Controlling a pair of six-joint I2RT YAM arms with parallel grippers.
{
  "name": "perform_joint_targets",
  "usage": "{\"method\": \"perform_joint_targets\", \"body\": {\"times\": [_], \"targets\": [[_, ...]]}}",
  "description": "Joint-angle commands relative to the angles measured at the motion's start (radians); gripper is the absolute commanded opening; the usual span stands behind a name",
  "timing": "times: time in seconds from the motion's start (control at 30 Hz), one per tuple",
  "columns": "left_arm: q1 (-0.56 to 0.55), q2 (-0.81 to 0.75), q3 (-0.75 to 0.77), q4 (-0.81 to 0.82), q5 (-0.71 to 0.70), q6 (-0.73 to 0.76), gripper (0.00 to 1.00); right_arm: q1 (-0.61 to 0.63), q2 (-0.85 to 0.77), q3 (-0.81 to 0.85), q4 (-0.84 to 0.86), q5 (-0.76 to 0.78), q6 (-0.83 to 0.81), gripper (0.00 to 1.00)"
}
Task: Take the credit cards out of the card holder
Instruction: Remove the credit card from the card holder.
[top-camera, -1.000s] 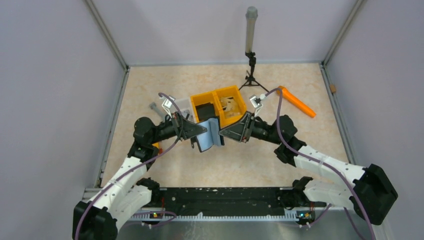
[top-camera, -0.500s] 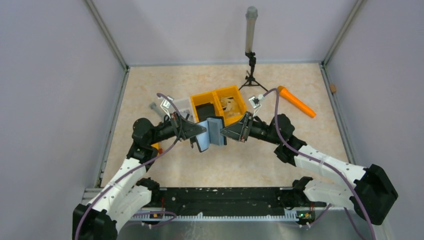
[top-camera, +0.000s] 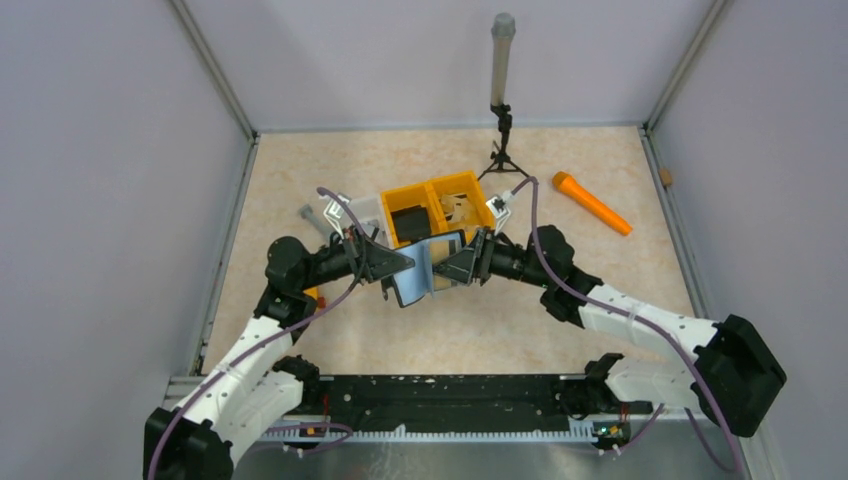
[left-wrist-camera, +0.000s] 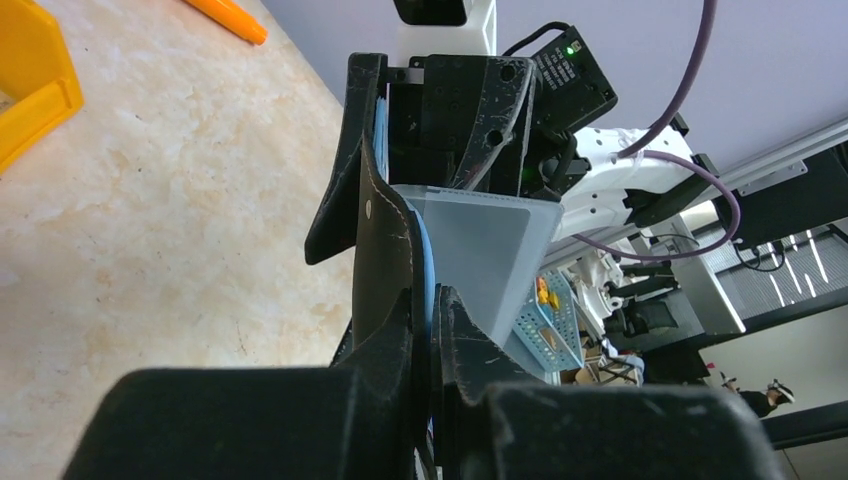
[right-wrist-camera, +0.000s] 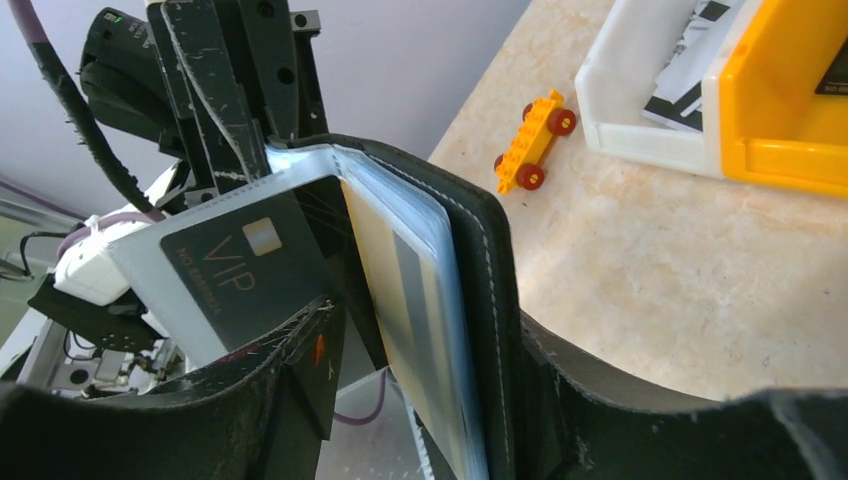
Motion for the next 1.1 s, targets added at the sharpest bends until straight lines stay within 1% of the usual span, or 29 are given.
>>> {"method": "perform_joint_targets", "body": {"times": [0.0, 0.1, 0.13, 0.23, 0.27, 0.3, 0.37, 0.4, 0.47, 0.57, 0.7, 0.73, 0.77, 0.83, 0.87, 0.93, 1.07], "targets": [[-0.005, 0.006, 0.008, 0.018, -0.011, 0.036, 0.00, 0.030, 0.020, 0.076, 0.034, -0.014, -0.016, 0.53], [-0.007, 0.020, 0.008, -0.017, -0.027, 0.069, 0.00, 0.044, 0.017, 0.099, 0.007, -0.009, -0.038, 0.51], [-0.007, 0.025, 0.009, -0.036, -0.036, 0.086, 0.00, 0.051, 0.011, 0.114, -0.029, 0.003, -0.058, 0.52], [-0.010, 0.043, 0.007, -0.054, -0.050, 0.113, 0.00, 0.080, -0.003, 0.163, -0.145, 0.060, -0.136, 0.60], [-0.012, 0.050, 0.005, -0.043, -0.048, 0.108, 0.00, 0.084, -0.004, 0.170, -0.154, 0.063, -0.143, 0.61], [-0.012, 0.060, 0.002, -0.024, -0.042, 0.098, 0.00, 0.085, -0.003, 0.171, -0.152, 0.057, -0.139, 0.59], [-0.012, 0.067, -0.002, 0.016, -0.030, 0.076, 0.00, 0.085, -0.007, 0.169, -0.154, 0.062, -0.136, 0.42], [-0.012, 0.068, 0.000, 0.026, -0.025, 0.070, 0.00, 0.085, -0.012, 0.167, -0.160, 0.072, -0.135, 0.35], [-0.012, 0.062, 0.004, 0.028, -0.019, 0.067, 0.00, 0.084, -0.029, 0.162, -0.189, 0.102, -0.141, 0.31], [-0.012, 0.041, 0.007, 0.013, -0.020, 0.074, 0.00, 0.083, -0.066, 0.146, -0.228, 0.157, -0.152, 0.19], [-0.010, 0.007, 0.025, -0.117, -0.067, 0.140, 0.01, 0.080, -0.122, 0.120, -0.253, 0.193, -0.158, 0.12], [-0.010, -0.002, 0.029, -0.155, -0.086, 0.159, 0.07, 0.079, -0.133, 0.119, -0.267, 0.200, -0.160, 0.11], [-0.010, -0.010, 0.031, -0.185, -0.101, 0.173, 0.19, 0.078, -0.141, 0.119, -0.285, 0.204, -0.162, 0.11], [-0.010, -0.024, 0.025, -0.206, -0.115, 0.184, 0.40, 0.073, -0.155, 0.119, -0.305, 0.207, -0.160, 0.10], [-0.009, -0.031, 0.022, -0.207, -0.118, 0.183, 0.46, 0.070, -0.164, 0.113, -0.308, 0.206, -0.154, 0.09], [-0.008, -0.039, 0.009, -0.200, -0.114, 0.174, 0.51, 0.063, -0.177, 0.101, -0.299, 0.194, -0.136, 0.09], [-0.002, -0.043, -0.015, -0.151, -0.102, 0.138, 0.59, 0.036, -0.187, 0.091, -0.284, 0.145, -0.096, 0.08]]}}
